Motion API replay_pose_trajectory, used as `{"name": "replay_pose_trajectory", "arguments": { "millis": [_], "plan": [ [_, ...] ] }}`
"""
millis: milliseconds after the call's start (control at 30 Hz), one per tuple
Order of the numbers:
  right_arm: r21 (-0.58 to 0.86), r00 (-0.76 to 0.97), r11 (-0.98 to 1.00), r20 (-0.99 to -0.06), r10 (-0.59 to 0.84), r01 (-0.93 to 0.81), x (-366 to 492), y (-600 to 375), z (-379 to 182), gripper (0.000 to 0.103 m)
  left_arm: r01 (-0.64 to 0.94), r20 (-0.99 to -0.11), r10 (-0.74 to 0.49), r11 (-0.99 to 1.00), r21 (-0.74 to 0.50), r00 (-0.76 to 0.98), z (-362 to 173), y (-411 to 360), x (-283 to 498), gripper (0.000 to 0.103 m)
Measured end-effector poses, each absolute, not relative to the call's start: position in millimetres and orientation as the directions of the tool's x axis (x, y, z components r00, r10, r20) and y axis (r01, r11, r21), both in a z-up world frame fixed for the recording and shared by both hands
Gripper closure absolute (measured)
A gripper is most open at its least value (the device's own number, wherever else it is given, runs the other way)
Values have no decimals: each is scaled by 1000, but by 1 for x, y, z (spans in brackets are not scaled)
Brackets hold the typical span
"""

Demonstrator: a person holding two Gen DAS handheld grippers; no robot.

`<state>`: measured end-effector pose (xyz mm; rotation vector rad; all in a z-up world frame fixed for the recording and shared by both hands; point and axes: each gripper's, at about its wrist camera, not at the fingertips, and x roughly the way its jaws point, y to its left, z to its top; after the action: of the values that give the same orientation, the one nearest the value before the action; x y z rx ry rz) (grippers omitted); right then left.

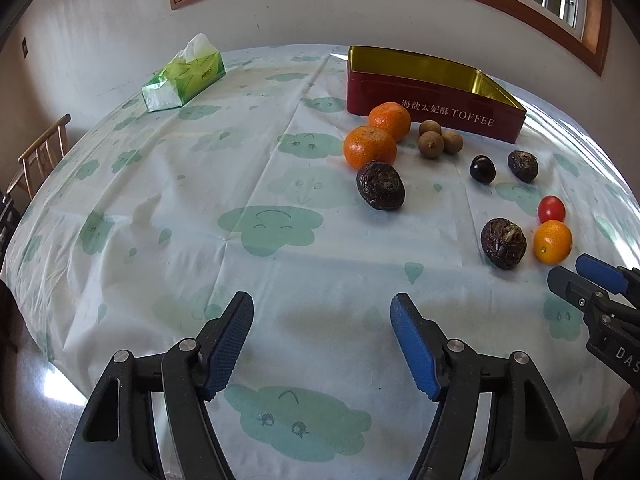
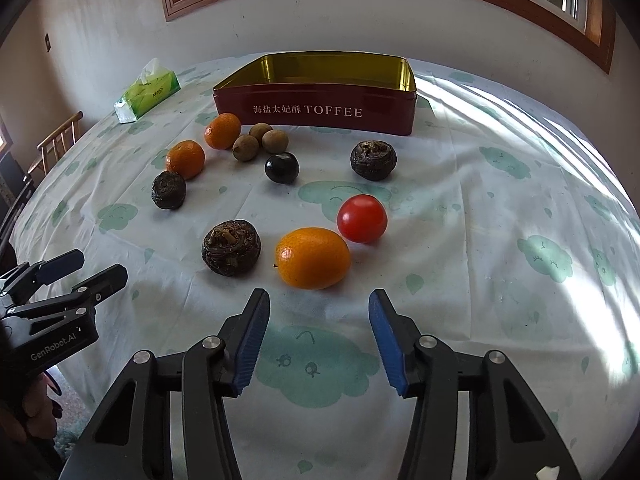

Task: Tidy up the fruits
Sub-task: 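Grasp the mandarin with the right gripper while the left gripper grasps a dark brown fruit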

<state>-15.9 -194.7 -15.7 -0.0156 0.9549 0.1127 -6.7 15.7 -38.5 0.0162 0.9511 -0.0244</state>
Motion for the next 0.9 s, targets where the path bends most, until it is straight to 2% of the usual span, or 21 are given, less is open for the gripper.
{"name": "replay_pose_trajectory", "arguments": {
  "millis": [300, 467, 900],
  "plan": [
    [35, 559, 992, -823, 98, -122, 1, -189, -23, 55, 48, -816, -32, 999, -6, 578, -42, 11, 5, 32],
    [19, 564, 992, -821, 88, -127, 8, -186, -23, 62, 70, -811, -48, 997, -9, 582, -41, 6, 14, 32],
    [19, 568, 991, -818, 92, -133, 9, -186, -23, 63, 87, -813, -94, 995, -54, 574, -42, -5, 52, 32]
  ]
}}
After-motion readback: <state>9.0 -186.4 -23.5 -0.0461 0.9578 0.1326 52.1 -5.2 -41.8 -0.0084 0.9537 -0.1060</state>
